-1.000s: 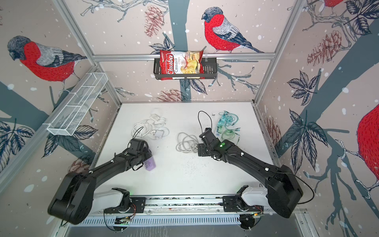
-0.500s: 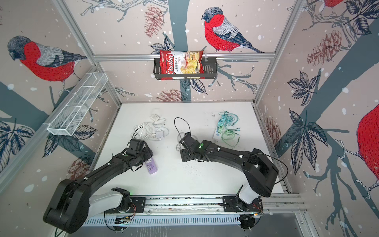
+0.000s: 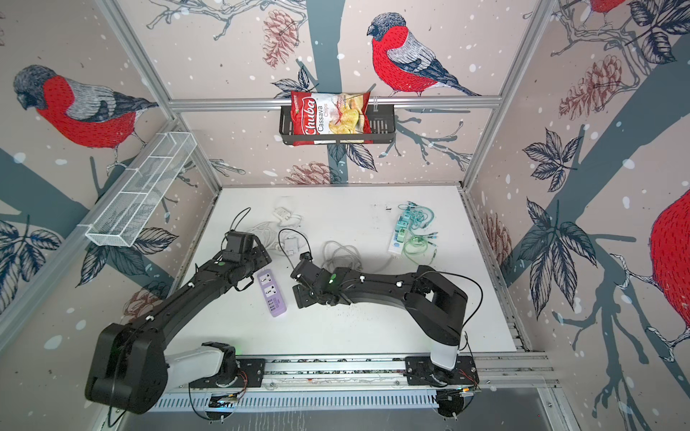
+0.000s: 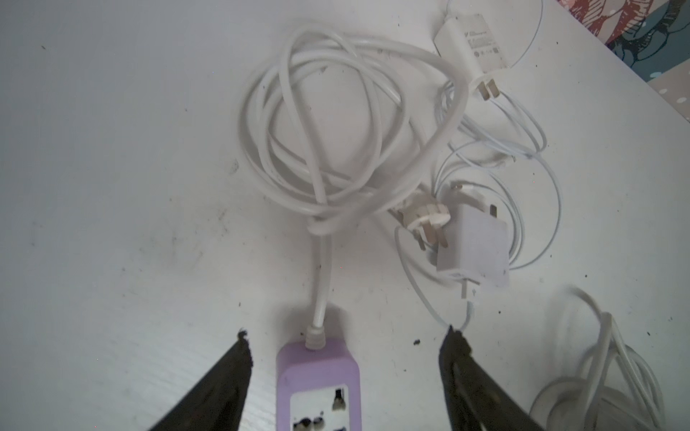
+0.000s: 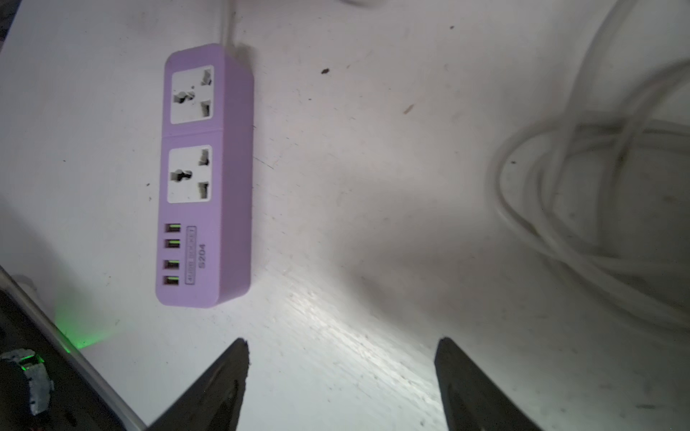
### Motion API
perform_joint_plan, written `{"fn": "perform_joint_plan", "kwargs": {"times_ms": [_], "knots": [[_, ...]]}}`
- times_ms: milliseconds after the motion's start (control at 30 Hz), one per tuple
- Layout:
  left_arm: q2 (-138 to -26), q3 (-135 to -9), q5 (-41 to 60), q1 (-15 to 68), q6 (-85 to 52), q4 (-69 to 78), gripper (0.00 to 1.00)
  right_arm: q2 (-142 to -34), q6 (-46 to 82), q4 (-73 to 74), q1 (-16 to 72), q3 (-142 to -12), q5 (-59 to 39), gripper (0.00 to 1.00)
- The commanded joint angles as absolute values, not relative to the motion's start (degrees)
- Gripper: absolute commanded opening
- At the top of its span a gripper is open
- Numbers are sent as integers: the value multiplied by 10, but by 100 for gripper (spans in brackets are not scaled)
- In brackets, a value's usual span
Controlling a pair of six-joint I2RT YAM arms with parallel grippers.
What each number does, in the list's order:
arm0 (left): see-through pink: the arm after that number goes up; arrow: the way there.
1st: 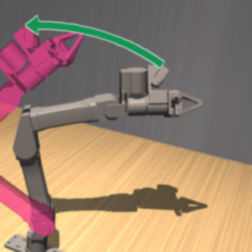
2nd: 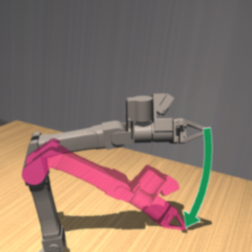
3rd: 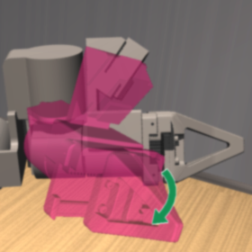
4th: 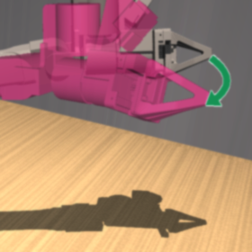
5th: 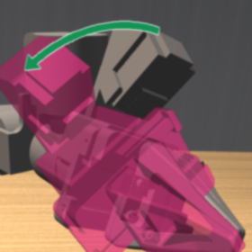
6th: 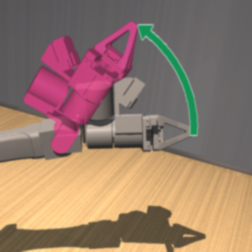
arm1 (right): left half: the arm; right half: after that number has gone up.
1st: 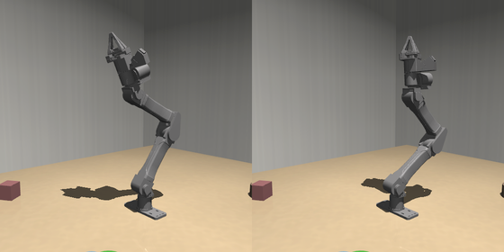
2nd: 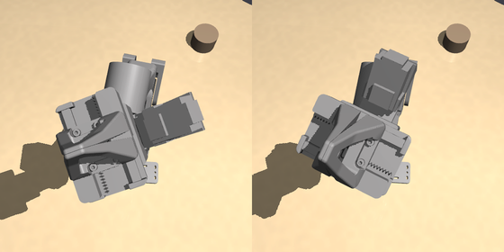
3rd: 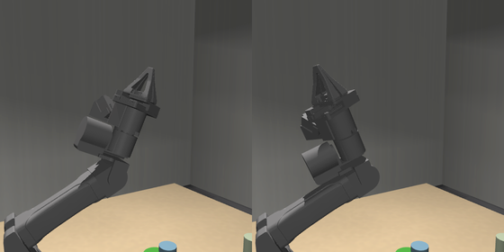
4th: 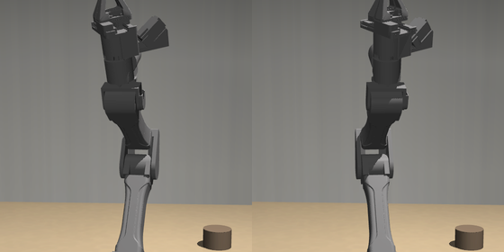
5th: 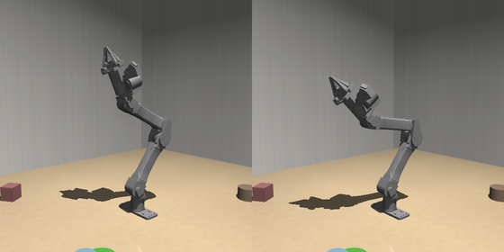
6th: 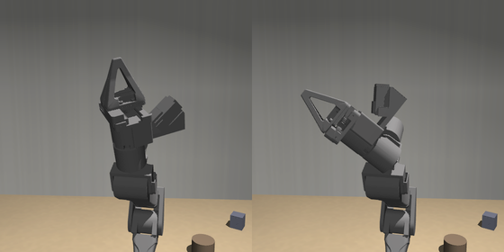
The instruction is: Insert the plug
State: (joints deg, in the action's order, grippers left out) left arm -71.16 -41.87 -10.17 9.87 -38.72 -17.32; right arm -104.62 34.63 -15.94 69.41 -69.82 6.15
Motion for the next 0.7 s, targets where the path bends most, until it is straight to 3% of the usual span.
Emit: {"fn": "perform_joint_plan", "kwargs": {"times_ms": [0,167,667], "knots": [[-732,-447,-78,54,-331,-162,78,-1074,362,-114,713,-723,76,80],[-776,-490,-56,-4,-313,-130,78,-1144,371,-125,742,-789,82,80],[-764,-563,-49,-29,-326,-140,78,-1239,361,-173,770,-888,96,80]]}}
